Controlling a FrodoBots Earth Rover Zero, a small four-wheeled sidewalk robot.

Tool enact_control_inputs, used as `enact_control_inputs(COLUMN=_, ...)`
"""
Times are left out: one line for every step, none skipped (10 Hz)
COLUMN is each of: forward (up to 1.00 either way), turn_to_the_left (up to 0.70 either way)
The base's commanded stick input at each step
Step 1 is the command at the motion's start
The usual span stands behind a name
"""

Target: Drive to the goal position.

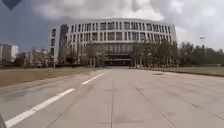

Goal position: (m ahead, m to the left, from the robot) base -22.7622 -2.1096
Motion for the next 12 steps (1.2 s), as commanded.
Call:
enact_control_inputs(forward=0.7, turn_to_the_left=0.0)
enact_control_inputs(forward=0.7, turn_to_the_left=0.0)
enact_control_inputs(forward=0.7, turn_to_the_left=0.0)
enact_control_inputs(forward=0.7, turn_to_the_left=-0.02)
enact_control_inputs(forward=0.7, turn_to_the_left=-0.04)
enact_control_inputs(forward=0.7, turn_to_the_left=-0.19)
enact_control_inputs(forward=0.7, turn_to_the_left=-0.02)
enact_control_inputs(forward=0.7, turn_to_the_left=-0.01)
enact_control_inputs(forward=0.44, turn_to_the_left=0.0)
enact_control_inputs(forward=0.15, turn_to_the_left=0.0)
enact_control_inputs(forward=0.0, turn_to_the_left=-0.55)
enact_control_inputs(forward=0.0, turn_to_the_left=-0.67)
